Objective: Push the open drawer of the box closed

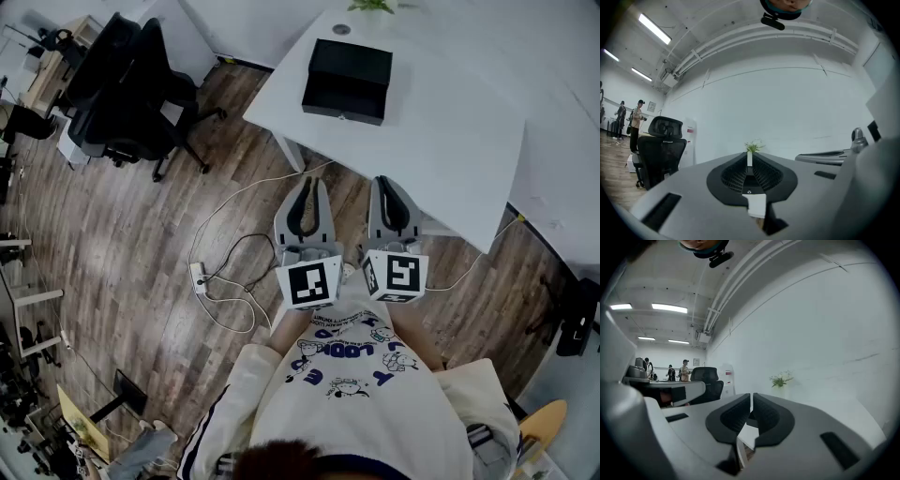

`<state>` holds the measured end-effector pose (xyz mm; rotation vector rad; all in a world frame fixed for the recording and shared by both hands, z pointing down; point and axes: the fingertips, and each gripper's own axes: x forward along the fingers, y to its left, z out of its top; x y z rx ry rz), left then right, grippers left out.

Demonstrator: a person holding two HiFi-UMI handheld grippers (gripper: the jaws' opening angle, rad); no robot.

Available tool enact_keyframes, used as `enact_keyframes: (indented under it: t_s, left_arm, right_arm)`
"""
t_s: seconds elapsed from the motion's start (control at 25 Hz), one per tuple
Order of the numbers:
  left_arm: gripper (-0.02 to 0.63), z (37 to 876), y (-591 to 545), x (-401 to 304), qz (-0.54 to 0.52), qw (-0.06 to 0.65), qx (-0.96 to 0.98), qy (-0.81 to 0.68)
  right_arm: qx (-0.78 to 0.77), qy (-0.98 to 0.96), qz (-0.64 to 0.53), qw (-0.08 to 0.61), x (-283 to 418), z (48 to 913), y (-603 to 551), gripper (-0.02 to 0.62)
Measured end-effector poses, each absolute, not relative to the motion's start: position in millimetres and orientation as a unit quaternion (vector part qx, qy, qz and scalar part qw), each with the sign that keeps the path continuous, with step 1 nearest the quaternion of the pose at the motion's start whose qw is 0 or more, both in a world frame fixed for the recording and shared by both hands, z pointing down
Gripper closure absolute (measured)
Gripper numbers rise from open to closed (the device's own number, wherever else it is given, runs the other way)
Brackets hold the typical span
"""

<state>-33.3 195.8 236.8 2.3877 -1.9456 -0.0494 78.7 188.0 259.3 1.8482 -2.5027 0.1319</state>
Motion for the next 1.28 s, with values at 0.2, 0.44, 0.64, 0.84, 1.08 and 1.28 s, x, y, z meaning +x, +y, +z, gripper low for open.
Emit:
enact_keyframes:
  t_s: [0.2,0.44,0.64,0.84,1.08,1.28]
  left_arm:
    - [0.565,238,192,-32,-0.018,0.032,0.776,-0.63]
    - [0.565,240,186,-30,-0.015,0.037,0.782,-0.622]
    - [0.565,248,174,-34,-0.005,0.041,0.785,-0.619]
    - [0.565,256,153,-46,0.003,0.042,0.788,-0.614]
    - [0.565,268,129,-53,0.011,0.044,0.799,-0.6]
    - [0.565,279,114,-49,0.023,0.049,0.81,-0.584]
  right_arm:
    - [0.595,-0.803,0.044,0.015,79,261,186,0.557]
    - [0.598,-0.799,0.053,0.015,78,264,178,0.555]
    - [0.604,-0.793,0.078,0.018,77,277,166,0.555]
    - [0.607,-0.789,0.091,0.025,68,288,149,0.554]
    - [0.61,-0.785,0.103,0.031,52,301,131,0.554]
    - [0.615,-0.779,0.112,0.037,48,309,119,0.554]
